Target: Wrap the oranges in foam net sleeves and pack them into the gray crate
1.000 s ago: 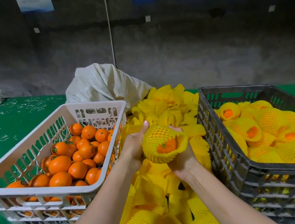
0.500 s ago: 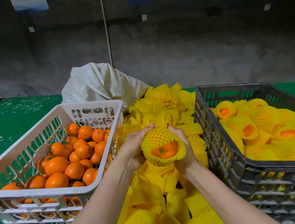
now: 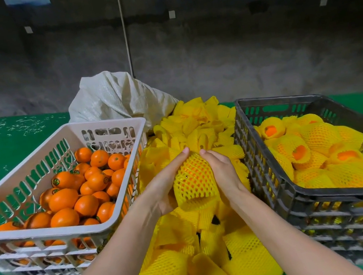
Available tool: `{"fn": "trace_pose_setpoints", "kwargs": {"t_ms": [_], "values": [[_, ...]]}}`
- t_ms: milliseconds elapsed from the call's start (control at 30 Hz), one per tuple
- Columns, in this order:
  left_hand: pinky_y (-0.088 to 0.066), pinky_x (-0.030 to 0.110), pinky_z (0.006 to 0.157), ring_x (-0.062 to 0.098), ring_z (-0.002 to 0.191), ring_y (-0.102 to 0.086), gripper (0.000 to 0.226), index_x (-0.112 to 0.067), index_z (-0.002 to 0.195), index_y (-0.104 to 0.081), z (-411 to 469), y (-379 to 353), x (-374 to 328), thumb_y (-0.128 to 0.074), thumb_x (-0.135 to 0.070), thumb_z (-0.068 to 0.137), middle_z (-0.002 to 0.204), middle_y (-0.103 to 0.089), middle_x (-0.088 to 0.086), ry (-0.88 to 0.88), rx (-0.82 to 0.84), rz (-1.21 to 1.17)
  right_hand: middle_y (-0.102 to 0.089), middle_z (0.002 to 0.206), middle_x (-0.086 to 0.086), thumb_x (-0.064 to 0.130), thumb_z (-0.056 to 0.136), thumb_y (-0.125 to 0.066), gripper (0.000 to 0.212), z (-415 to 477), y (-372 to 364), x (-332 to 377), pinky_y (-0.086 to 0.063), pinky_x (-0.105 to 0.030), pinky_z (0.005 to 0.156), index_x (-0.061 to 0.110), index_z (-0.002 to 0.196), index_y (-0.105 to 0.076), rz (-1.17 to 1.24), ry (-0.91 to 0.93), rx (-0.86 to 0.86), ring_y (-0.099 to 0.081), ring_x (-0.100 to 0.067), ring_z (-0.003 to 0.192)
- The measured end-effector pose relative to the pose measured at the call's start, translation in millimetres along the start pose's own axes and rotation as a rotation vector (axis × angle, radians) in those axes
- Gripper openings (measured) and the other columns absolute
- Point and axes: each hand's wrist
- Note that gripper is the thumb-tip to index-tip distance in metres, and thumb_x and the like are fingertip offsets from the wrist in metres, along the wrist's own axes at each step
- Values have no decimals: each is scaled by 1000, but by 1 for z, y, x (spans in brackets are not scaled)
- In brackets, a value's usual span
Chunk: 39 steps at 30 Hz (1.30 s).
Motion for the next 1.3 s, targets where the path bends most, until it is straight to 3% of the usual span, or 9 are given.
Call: {"fn": "trace_pose_setpoints", "kwargs": {"t_ms": [133, 233, 367, 600, 733, 867, 1000, 1167, 1300], "values": [[-51, 45, 91, 27, 99, -67, 60, -21, 108, -65, -2, 0, 3, -70, -53, 58, 102, -73, 8, -43, -76, 121, -52, 87, -16, 16, 97, -46, 34, -3, 0, -2, -37, -35, 75, -17, 94, -53, -21, 78, 5, -47, -24, 85], [-43, 51, 102, 31, 108, -62, 59, -17, 120, -61, 0, 1, 3, -66, -53, 73, 113, -68, 12, -89, -161, 82, -57, 105, 4, 41, 91, -47, 21, -9, -3, -5, -43, -30, 88, 26, 101, -58, -62, 155, 61, -53, -9, 101], [-58, 34, 71, 15, 83, -72, 25, -23, 102, -65, 4, 4, 3, -58, -43, 89, 88, -75, -1, -231, -220, -33, -42, 124, 31, 52, 78, -59, 40, -18, -11, -6, -38, -13, 90, 56, 114, -44, -130, 133, 266, -37, 15, 116], [-44, 2, 53, -10, 68, -58, 28, -36, 105, -54, 5, -11, -2, -32, -51, 97, 82, -61, -26, -374, -324, 134, -56, 118, 9, 11, 74, -76, 47, -16, -6, 10, -47, -36, 97, 31, 111, -56, -113, 245, 90, -49, -12, 117], [-54, 35, 84, 21, 96, -63, 51, -12, 115, -60, 15, -22, -11, -27, -49, 100, 109, -65, 7, -402, -390, 54, -54, 107, 20, 13, 73, -78, 50, -16, 15, 27, -49, -32, 93, 28, 114, -55, -110, 346, 26, -51, -7, 109], [-54, 21, 52, 11, 62, -66, 30, -5, 96, -63, 41, -66, 0, -35, -14, 103, 82, -66, 10, -542, -405, 156, -55, 114, 10, 19, 70, -78, 50, -8, 56, 49, -48, -35, 95, 31, 112, -55, -97, 418, -145, -52, -11, 111], [-52, 28, 60, 17, 65, -60, 23, -5, 102, -60, 77, -129, 14, -37, -5, 101, 77, -63, 9, -718, -316, 498, -48, 120, 14, 16, 74, -76, 58, 3, 128, 72, -40, -15, 90, 24, 126, -49, -260, 530, -344, -43, 6, 107], [-43, 27, 62, 15, 70, -57, 17, -5, 101, -65, 108, -172, 39, -49, -5, 96, 82, -58, 0, -793, -81, 1104, -50, 112, -1, 30, 66, -77, 68, 16, 223, 69, -41, -32, 77, 24, 120, -37, -666, 170, -555, -51, -20, 98], [-34, 13, 48, -1, 60, -48, 18, -10, 99, -64, 117, -177, 44, -46, -8, 98, 80, -61, 1, -733, -84, 1151, -39, 128, -10, 34, 64, -80, 76, 22, 256, 44, -41, -35, 88, 22, 126, -38, -987, -97, -347, -46, -27, 115]]}}
Point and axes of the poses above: each hand's wrist, its own z-axis towards the middle knuckle, its own y-axis out of the back of the hand, x = y × z
